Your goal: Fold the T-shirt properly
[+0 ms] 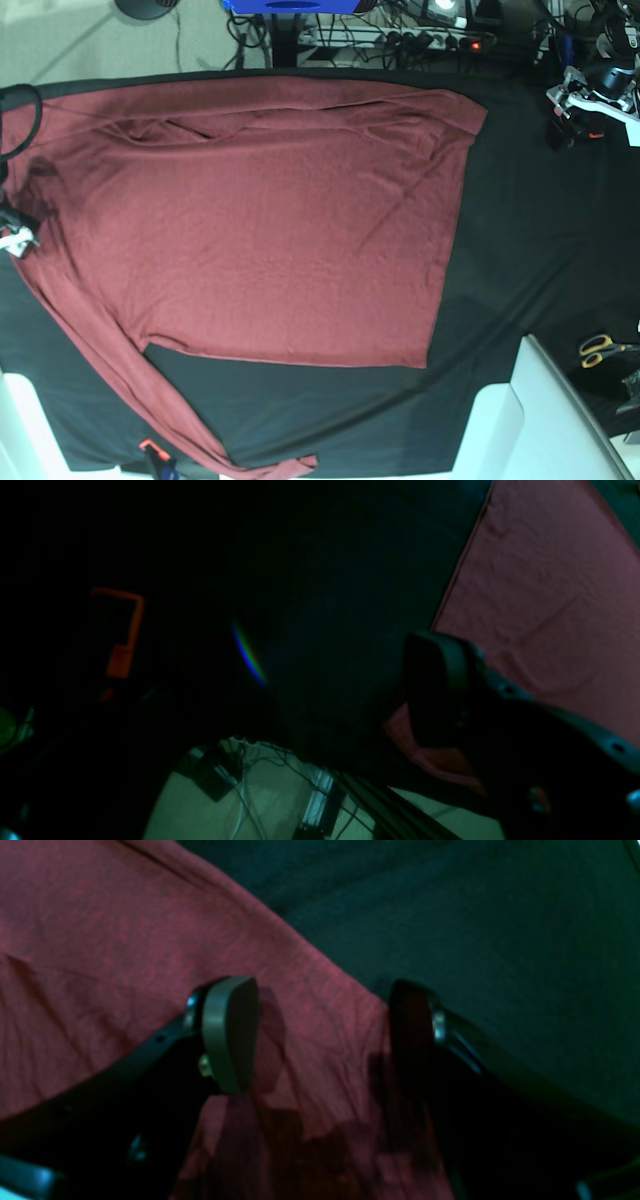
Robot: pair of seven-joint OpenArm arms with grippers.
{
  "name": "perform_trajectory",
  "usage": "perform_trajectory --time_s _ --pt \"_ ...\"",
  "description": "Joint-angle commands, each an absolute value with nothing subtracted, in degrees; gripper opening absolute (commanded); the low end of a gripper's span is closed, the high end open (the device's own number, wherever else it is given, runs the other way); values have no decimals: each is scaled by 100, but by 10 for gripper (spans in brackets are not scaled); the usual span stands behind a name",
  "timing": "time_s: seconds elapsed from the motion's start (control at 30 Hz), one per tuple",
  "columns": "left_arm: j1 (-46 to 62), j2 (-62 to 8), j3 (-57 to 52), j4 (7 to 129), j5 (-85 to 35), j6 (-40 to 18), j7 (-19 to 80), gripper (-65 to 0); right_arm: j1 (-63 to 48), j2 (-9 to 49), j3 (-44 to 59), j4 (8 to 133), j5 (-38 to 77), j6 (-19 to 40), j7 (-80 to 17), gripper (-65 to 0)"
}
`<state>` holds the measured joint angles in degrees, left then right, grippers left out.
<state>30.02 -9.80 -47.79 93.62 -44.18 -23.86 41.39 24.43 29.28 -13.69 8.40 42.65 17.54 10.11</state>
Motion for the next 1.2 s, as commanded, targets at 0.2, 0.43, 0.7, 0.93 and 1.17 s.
perform_trajectory --time_s 0.2,0.43,0.7,0.93,1.17 --pt "3037 -1051 -4822 9437 -4514 -2404 4031 -146 2545 2976 -1367 875 4277 1815 945 -312" --pt "3029 -1024 -4787 9437 -4514 -2404 4031 -146 2536 2976 -1367 884 4303 1815 963 -636" --pt "3037 -1024 -4787 9437 -4514 -2404 4031 -146 1719 3169 -1226 2246 4321 1815 936 -650" --pt "3029 -1024 -4787 9437 -4514 -2404 4031 -146 488 3169 462 3899 4277 1815 136 -650" --pt "3011 -1033 -4435 9437 -4514 -2404 4031 -146 -488 3134 1323 5525 4303 1815 -752 -650"
